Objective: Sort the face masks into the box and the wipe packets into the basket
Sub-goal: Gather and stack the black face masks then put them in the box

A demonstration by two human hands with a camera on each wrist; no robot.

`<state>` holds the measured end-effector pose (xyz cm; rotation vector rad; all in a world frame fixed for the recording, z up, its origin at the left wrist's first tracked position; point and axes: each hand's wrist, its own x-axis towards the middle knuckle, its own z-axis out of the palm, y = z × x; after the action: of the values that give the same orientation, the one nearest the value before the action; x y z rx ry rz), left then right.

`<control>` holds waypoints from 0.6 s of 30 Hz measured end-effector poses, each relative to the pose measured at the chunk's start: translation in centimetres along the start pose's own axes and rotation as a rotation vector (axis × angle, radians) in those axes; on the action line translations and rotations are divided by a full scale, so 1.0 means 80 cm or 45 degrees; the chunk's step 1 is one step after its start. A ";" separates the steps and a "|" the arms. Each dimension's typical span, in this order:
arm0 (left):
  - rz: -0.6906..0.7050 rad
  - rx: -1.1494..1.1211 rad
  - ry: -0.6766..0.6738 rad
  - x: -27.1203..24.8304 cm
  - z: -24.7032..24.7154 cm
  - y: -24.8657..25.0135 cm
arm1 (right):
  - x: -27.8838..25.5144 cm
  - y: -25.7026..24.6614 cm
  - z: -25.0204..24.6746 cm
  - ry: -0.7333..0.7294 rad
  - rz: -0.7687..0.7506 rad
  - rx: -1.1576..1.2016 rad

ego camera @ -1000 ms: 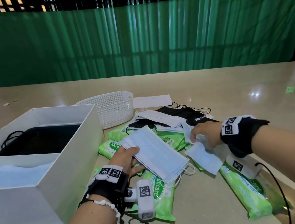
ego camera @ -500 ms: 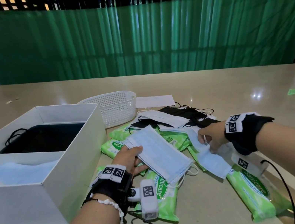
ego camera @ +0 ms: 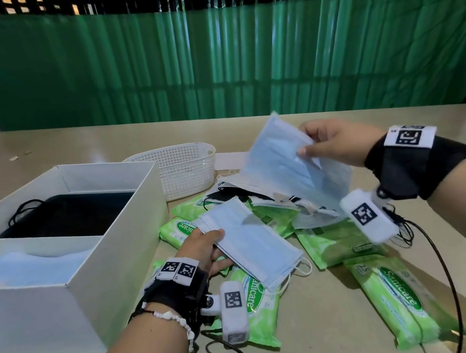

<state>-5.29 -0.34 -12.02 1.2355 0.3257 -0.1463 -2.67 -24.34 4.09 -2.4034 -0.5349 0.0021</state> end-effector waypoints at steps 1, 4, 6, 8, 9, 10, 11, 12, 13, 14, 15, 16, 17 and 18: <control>0.001 -0.002 -0.006 0.000 0.000 0.000 | 0.003 -0.003 -0.004 0.050 -0.015 0.053; -0.003 -0.002 -0.014 0.000 0.000 0.001 | 0.006 -0.013 -0.006 0.177 -0.067 0.202; -0.006 0.003 -0.016 -0.001 0.001 0.001 | 0.005 -0.019 -0.004 0.256 -0.109 0.345; -0.007 0.006 -0.022 0.000 0.000 0.001 | 0.006 -0.024 -0.001 0.293 -0.154 0.575; -0.008 0.006 -0.023 0.000 -0.001 0.000 | 0.006 -0.028 -0.001 0.297 -0.163 0.687; -0.008 0.006 -0.023 0.000 -0.001 0.000 | 0.008 -0.030 0.000 0.289 -0.162 0.788; -0.009 0.004 -0.024 0.000 -0.001 0.000 | 0.010 -0.031 0.000 0.277 -0.139 0.866; -0.011 0.003 -0.026 0.000 -0.001 0.000 | 0.011 -0.033 0.001 0.257 -0.101 0.913; -0.011 0.005 -0.028 -0.001 -0.002 0.000 | 0.011 -0.033 0.002 0.228 -0.052 0.932; -0.010 0.011 -0.028 0.000 -0.002 0.000 | 0.012 -0.033 0.005 0.186 0.005 0.944; -0.008 0.015 -0.029 0.000 -0.002 0.000 | 0.012 -0.032 0.009 0.139 0.054 0.946; -0.005 0.016 -0.028 0.000 -0.003 0.000 | 0.013 -0.029 0.015 0.093 0.097 0.956; -0.003 0.013 -0.026 -0.001 -0.003 0.000 | 0.015 -0.024 0.022 0.053 0.147 0.946; -0.002 0.009 -0.020 0.000 -0.003 0.000 | 0.015 -0.019 0.029 0.013 0.192 0.896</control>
<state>-5.36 -0.16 -12.10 1.2409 0.3126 -0.1586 -2.50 -21.41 3.40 -1.7444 -0.2791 0.2092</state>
